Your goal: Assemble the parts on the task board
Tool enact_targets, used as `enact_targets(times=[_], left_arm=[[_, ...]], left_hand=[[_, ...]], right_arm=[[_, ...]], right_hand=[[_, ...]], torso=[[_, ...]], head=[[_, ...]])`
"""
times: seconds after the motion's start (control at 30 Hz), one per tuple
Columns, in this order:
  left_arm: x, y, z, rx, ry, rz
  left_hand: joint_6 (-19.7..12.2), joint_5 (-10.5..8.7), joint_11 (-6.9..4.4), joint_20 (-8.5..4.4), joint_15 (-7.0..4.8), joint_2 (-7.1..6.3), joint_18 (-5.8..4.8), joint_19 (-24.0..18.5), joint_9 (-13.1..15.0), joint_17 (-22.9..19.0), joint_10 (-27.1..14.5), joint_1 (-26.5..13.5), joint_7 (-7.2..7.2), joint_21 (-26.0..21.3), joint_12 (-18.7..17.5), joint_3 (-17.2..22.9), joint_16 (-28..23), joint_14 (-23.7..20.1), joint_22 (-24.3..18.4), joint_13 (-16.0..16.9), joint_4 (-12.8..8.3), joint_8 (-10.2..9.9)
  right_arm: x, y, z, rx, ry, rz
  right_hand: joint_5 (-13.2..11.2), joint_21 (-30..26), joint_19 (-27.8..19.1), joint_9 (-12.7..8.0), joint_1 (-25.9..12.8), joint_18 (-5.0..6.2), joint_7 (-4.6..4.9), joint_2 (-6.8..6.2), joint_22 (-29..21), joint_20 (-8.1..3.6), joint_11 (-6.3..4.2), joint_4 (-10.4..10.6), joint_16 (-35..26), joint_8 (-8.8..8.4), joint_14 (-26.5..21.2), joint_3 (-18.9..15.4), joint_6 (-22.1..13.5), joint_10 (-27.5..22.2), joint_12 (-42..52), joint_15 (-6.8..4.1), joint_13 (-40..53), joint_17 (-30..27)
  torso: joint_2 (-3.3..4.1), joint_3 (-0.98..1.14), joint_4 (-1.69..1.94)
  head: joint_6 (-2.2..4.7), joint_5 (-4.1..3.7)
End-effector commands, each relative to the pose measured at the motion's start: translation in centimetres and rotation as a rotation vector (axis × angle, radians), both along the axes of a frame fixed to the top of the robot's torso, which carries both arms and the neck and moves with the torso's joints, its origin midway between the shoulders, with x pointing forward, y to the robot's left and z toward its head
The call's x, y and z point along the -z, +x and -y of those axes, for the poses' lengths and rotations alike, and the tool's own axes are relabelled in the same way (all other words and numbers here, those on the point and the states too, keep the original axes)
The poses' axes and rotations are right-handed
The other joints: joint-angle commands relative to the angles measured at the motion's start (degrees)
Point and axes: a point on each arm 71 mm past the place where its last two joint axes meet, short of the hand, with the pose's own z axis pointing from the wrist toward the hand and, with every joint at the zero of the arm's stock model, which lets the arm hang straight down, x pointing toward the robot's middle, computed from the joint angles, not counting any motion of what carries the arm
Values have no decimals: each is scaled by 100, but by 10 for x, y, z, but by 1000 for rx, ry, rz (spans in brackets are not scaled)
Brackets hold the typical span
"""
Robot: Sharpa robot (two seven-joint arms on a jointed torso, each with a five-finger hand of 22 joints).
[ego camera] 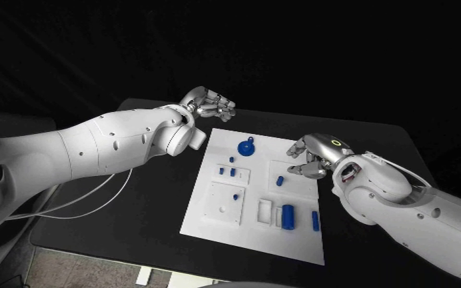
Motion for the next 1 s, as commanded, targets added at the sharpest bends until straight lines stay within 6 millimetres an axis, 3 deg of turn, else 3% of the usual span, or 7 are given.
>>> enact_targets(times=[0.03,0.23,0.57,0.67,0.83,1.0], left_arm=[[-1,0,3,18,-11,0],[-1,0,2,19,-11,0],[-1,0,2,19,-11,-1],[-1,0,2,21,-11,-2],[-1,0,3,21,-11,-2],[0,0,3,22,-11,-3]], left_hand=[[-36,-26,-19,6,8,58,12,34,3,5,18,6,3,5,26,-18,-19,28,5,-4,17,-19],[-36,-26,-19,6,8,58,12,34,3,5,18,6,3,5,26,-18,-19,28,5,-4,17,-19],[-36,-26,-19,6,8,58,12,34,3,5,18,6,3,5,26,-18,-19,28,5,-4,17,-19],[-36,-26,-19,6,8,58,12,34,3,5,18,6,3,5,26,-18,-19,28,5,-4,17,-19],[-36,-26,-19,6,8,58,12,34,3,5,18,6,3,5,26,-18,-19,28,5,-4,17,-19],[-36,-26,-19,6,8,58,12,34,3,5,18,6,3,5,26,-18,-19,28,5,-4,17,-19]], right_arm=[[9,2,1,-23,-45,-76],[19,2,-3,-40,-76,-110],[34,-4,-16,-86,-94,-149],[38,-6,-22,-99,-92,-155],[42,-8,-29,-113,-93,-156],[47,-8,-31,-117,-111,-157]], right_hand=[[-151,-88,3,-1,185,10,-60,50,-22,66,35,173,-3,-11,-21,-610,-147,-160,25,82,11,-14],[-252,-182,27,-3,364,17,-90,39,-32,83,52,474,7,-16,-45,-962,-258,-225,17,96,8,-38],[-285,-192,65,-5,407,-6,-41,132,-6,57,21,415,20,-19,-26,-874,-240,-104,12,70,5,-40],[-474,-193,80,-5,395,-20,-44,214,28,38,2,254,26,-19,-14,-558,-232,-9,9,53,1,-36],[-664,-146,111,-6,203,-87,-13,195,146,-43,-65,-71,45,-23,17,677,-129,263,-5,-24,-10,-1],[-653,-115,110,2,73,-127,21,211,223,-80,-111,-119,50,-7,29,1181,44,398,9,-42,-5,28]], torso=[[5,5,9],[7,3,15],[5,-4,9],[1,-6,12],[-1,-9,11],[-1,-11,11]], head=[[-20,-21],[-36,-46],[-60,-47],[-66,-59],[-63,-68],[-64,-67]])
